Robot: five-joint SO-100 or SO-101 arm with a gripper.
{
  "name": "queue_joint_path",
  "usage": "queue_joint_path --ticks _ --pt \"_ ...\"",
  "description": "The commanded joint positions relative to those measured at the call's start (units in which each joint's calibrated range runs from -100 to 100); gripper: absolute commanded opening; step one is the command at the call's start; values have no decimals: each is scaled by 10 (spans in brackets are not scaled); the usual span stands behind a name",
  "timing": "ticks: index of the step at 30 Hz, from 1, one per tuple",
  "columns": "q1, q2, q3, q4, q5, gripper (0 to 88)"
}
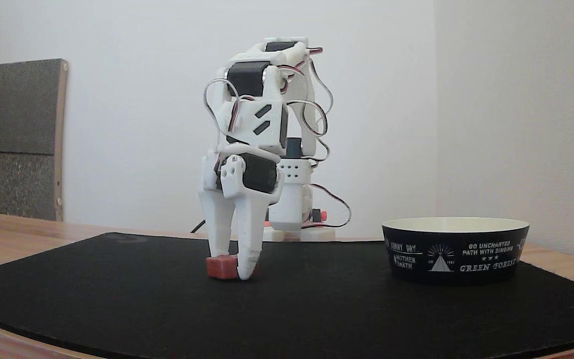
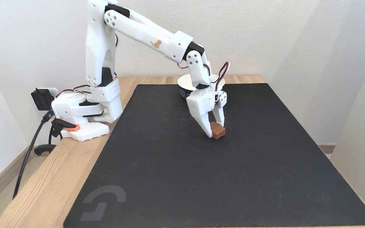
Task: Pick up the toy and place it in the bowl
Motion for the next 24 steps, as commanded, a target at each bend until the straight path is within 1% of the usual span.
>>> queue_joint_path --ticks 1,3,4,8,9,13,16,18,22,24 --pt "-33 -19 1 2 -24 23" --pt "-57 -49 10 9 -41 23" --pt "-83 -88 24 17 -65 22" --pt "-137 -187 74 15 -107 22" --pt "-168 -239 104 12 -127 22" --pt "-245 -336 163 3 -171 22" --pt "-273 -365 212 -53 -194 22" --pt "-296 -378 263 -123 -208 22" --pt "-319 -378 311 -182 -225 30" --pt "-328 -377 334 -205 -234 137"
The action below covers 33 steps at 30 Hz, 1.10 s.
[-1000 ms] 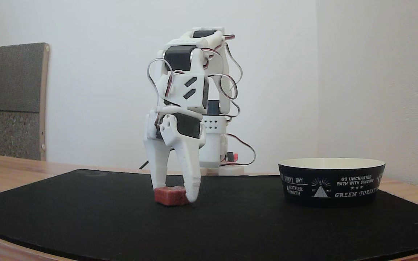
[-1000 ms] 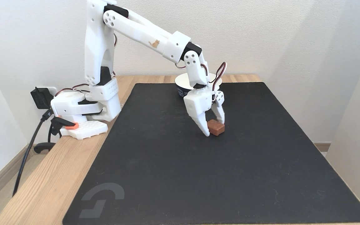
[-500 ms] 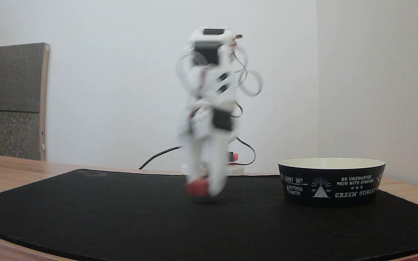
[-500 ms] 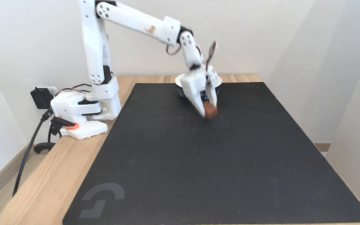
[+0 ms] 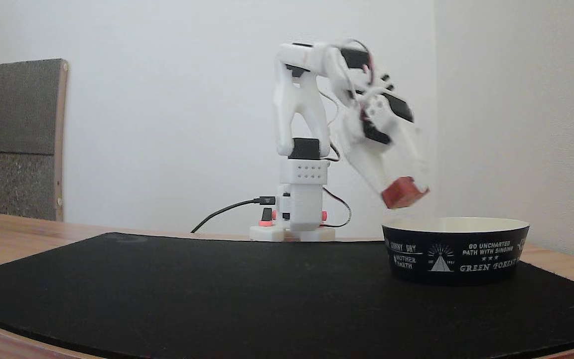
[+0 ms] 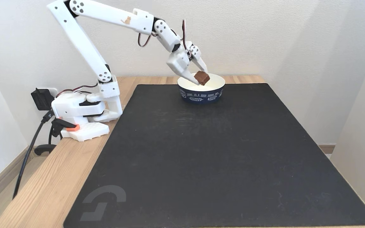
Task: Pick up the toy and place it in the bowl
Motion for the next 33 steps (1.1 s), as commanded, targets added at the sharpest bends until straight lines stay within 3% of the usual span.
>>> queue_joint_path --ticks 1,4,12,14,18,22,27,33 --pt "-21 -21 33 -49 -14 193" --pt "-25 -21 41 -48 -13 285" --pt "-10 -25 37 -41 -4 285" --pt "11 -62 44 -41 -1 225" --pt "62 -157 85 -42 -4 15" --pt "124 -262 183 -42 -54 35" --pt "175 -405 309 -24 -62 35" --pt "160 -569 491 22 -79 35"
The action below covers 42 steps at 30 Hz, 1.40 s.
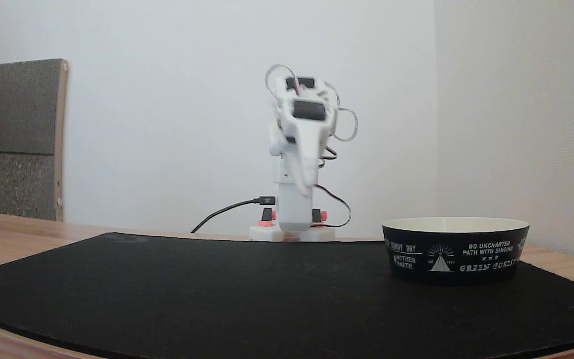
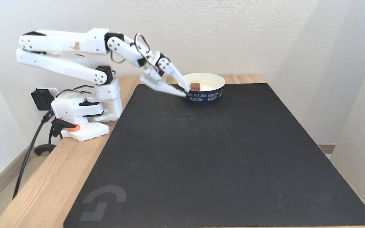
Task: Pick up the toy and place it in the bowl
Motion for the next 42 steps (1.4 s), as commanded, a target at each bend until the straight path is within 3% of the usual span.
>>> queue_joint_path --ticks 1,10,42 --pt "-12 -117 112 14 -20 35" --pt "-15 -328 170 142 -20 35" --pt "-10 -331 170 160 -16 30"
